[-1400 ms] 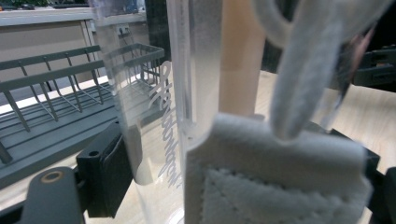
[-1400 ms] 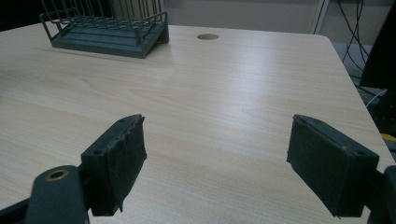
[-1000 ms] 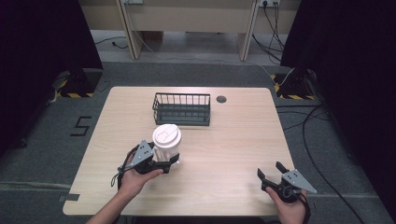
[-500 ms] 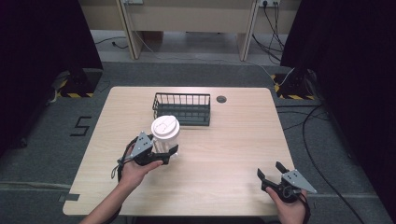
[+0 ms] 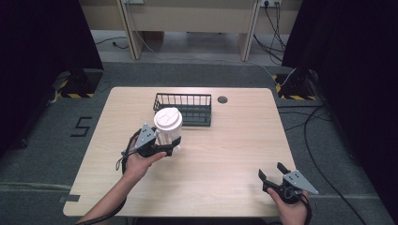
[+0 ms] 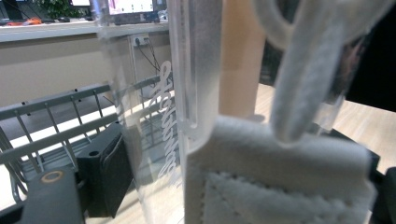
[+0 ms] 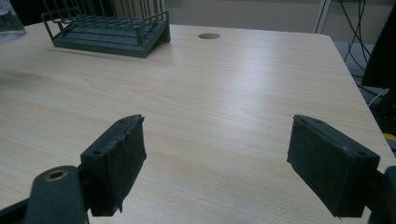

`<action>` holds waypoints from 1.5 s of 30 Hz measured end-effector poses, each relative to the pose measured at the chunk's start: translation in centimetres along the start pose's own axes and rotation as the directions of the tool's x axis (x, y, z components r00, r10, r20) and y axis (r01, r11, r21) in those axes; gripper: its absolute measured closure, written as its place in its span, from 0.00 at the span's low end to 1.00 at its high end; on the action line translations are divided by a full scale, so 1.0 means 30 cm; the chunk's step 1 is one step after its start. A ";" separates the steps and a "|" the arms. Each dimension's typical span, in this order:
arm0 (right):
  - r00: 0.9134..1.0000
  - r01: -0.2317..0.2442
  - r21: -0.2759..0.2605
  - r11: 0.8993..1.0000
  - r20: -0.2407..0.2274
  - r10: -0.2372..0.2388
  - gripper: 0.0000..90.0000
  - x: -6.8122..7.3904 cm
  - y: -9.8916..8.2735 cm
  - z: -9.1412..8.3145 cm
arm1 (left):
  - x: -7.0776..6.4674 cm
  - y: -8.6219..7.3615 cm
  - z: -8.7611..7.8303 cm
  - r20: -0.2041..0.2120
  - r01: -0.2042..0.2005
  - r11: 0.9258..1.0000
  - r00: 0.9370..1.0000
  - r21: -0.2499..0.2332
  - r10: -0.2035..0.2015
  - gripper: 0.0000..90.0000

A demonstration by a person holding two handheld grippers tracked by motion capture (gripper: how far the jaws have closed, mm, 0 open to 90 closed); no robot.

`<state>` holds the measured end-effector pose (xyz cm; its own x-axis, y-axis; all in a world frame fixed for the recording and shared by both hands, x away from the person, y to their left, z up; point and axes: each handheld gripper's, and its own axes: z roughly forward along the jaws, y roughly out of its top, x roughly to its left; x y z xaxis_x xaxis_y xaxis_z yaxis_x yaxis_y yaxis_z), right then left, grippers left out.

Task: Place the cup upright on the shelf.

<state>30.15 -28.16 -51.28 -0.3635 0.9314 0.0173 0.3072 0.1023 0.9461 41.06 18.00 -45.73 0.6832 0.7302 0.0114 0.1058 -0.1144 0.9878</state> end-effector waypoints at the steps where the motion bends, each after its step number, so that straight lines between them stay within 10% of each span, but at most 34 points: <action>1: 1.000 0.000 0.000 1.000 0.000 0.000 0.22 0.000 0.000 0.000 | 0.001 0.003 0.003 -0.001 0.002 1.000 1.000 -0.002 -0.002 0.19; 45: 1.000 -0.004 0.003 1.000 -0.012 0.004 0.22 -0.001 0.000 0.001 | 0.111 0.169 0.182 -0.098 -0.016 1.000 0.995 -0.026 0.014 0.20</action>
<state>30.19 -28.18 -51.28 -0.3724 0.9277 0.0248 0.3109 0.0995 0.9452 47.81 16.18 -41.53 0.6106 0.7909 0.0402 0.0755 -0.1086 0.9912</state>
